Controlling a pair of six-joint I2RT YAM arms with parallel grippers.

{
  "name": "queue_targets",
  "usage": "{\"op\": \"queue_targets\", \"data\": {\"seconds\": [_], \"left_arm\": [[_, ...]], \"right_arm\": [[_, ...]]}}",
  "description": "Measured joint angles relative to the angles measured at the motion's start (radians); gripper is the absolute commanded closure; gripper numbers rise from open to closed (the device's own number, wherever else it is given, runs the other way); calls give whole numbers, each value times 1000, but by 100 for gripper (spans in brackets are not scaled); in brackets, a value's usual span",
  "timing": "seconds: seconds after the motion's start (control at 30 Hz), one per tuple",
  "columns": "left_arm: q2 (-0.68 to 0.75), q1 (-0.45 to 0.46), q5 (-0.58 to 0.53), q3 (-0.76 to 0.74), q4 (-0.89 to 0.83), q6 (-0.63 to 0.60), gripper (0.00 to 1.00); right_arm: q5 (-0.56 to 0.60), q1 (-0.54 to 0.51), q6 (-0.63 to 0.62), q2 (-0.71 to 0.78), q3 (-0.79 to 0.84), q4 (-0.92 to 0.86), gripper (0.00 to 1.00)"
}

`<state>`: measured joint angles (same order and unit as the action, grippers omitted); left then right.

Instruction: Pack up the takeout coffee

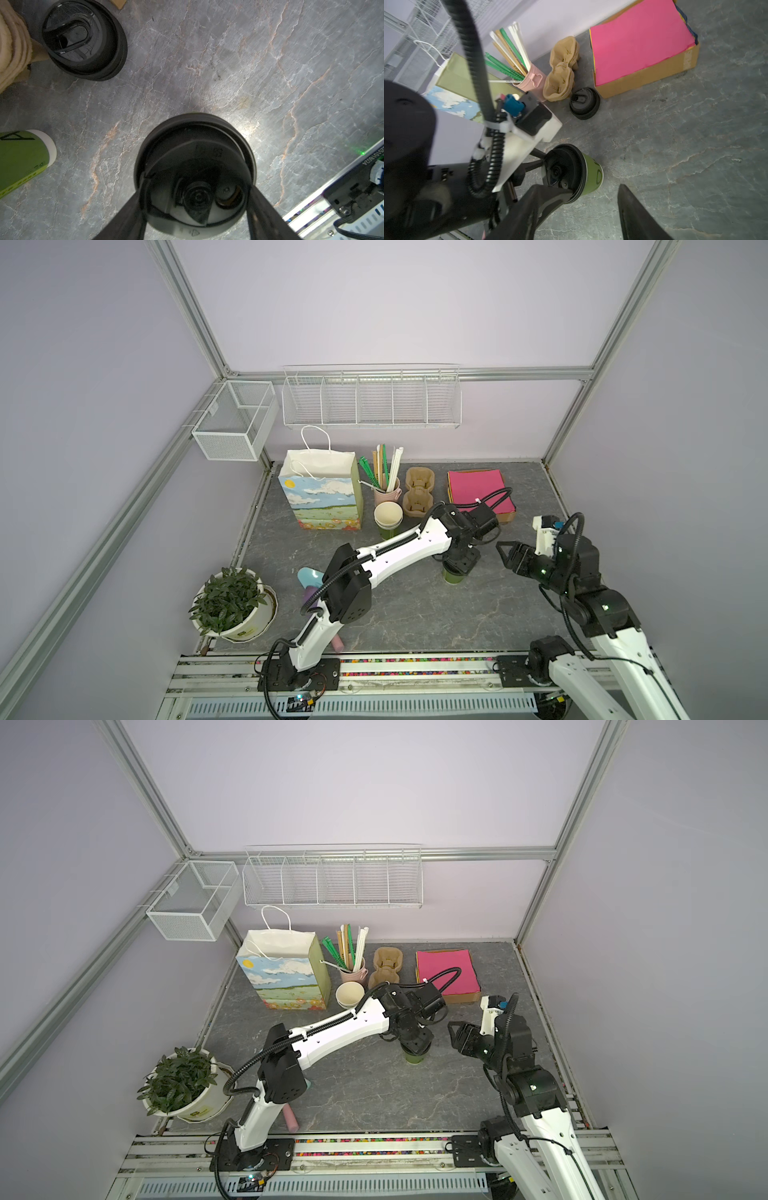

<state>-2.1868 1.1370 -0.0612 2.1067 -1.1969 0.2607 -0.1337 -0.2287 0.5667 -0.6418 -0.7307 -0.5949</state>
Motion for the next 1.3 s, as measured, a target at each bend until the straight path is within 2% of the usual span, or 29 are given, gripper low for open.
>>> {"op": "queue_targets", "data": {"seconds": [0.33,0.77,1.3], "left_arm": [[18,-5,11,-39,27,-2,48],[47,-6,14,-97,76,-3,48],[53,-7,17,-112,90,-3,48]], "right_arm": [[-26,0,100,-104,102,46,36],[-166,0,175,-354,158,315,35],[-213,3,200,-406,214,444,35]]}}
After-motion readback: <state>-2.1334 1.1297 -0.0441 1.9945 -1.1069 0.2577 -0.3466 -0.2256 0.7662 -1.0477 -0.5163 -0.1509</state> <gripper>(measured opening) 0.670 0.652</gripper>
